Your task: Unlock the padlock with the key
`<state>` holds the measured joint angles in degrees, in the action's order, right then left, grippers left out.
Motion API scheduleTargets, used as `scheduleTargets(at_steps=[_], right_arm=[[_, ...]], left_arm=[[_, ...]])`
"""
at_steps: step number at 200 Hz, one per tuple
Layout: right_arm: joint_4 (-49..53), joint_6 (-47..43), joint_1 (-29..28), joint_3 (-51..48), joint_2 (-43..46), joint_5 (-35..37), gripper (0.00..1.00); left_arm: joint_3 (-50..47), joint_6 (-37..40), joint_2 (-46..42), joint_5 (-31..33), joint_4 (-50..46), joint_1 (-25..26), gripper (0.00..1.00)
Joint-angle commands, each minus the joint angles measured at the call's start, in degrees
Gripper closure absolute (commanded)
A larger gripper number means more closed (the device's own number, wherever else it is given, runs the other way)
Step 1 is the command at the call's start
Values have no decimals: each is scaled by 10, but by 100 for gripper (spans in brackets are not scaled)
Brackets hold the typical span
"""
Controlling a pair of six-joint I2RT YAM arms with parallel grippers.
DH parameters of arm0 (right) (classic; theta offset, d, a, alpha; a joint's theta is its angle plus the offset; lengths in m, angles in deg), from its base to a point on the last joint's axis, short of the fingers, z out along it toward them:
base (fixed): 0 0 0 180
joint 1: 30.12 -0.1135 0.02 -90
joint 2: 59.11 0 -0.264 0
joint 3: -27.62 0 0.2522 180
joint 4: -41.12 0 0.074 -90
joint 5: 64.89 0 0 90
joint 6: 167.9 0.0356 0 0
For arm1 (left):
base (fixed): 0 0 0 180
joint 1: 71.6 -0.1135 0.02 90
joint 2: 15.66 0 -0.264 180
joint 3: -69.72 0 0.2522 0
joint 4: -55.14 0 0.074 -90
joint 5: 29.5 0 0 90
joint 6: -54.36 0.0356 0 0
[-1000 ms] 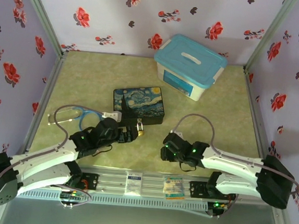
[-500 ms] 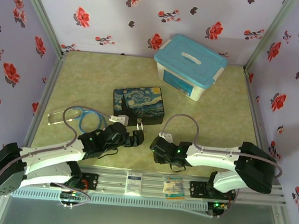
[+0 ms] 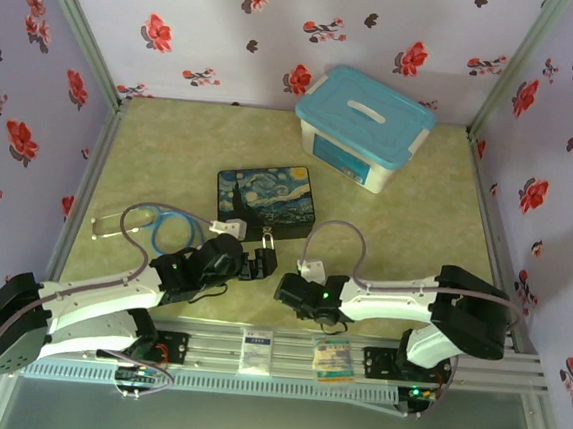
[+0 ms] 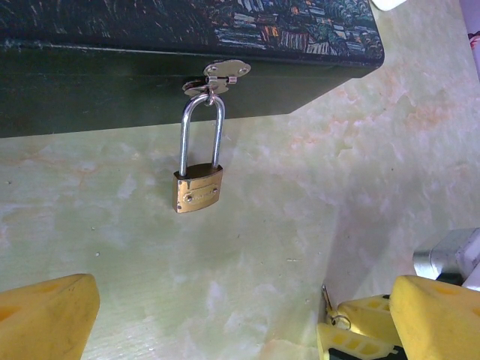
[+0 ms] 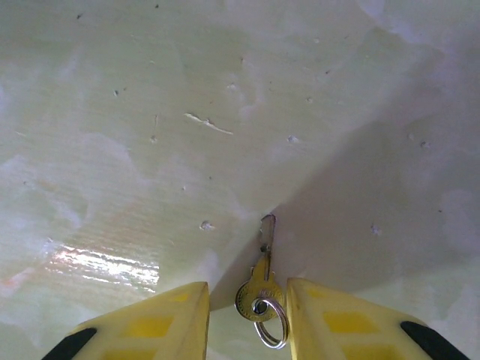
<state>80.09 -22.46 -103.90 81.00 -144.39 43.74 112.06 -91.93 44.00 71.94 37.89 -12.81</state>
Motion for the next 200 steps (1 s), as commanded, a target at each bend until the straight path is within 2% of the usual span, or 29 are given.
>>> scheduleTargets(at_steps=[1, 49, 92, 101, 157, 175, 200], right_arm=[[19, 34, -7, -5, -16, 24, 72], [17, 48, -9, -25, 10, 9, 70], [1, 52, -10, -49, 36, 9, 73], [-7, 52, -10, -51, 37, -10, 77], [-41, 25, -5, -82, 65, 2, 88], [-34, 6, -1, -94, 84, 2, 95], [-20, -19, 12, -109, 126, 2, 98]], left_arm=[[3, -7, -13, 14, 7, 5, 0], [4, -9, -18, 13, 2, 6, 0], [6, -15, -15, 13, 13, 8, 0], [7, -15, -14, 13, 14, 9, 0], [8, -22, -1, 13, 30, 15, 0], [6, -23, 3, 13, 35, 17, 0], [6, -28, 14, 13, 48, 20, 0]])
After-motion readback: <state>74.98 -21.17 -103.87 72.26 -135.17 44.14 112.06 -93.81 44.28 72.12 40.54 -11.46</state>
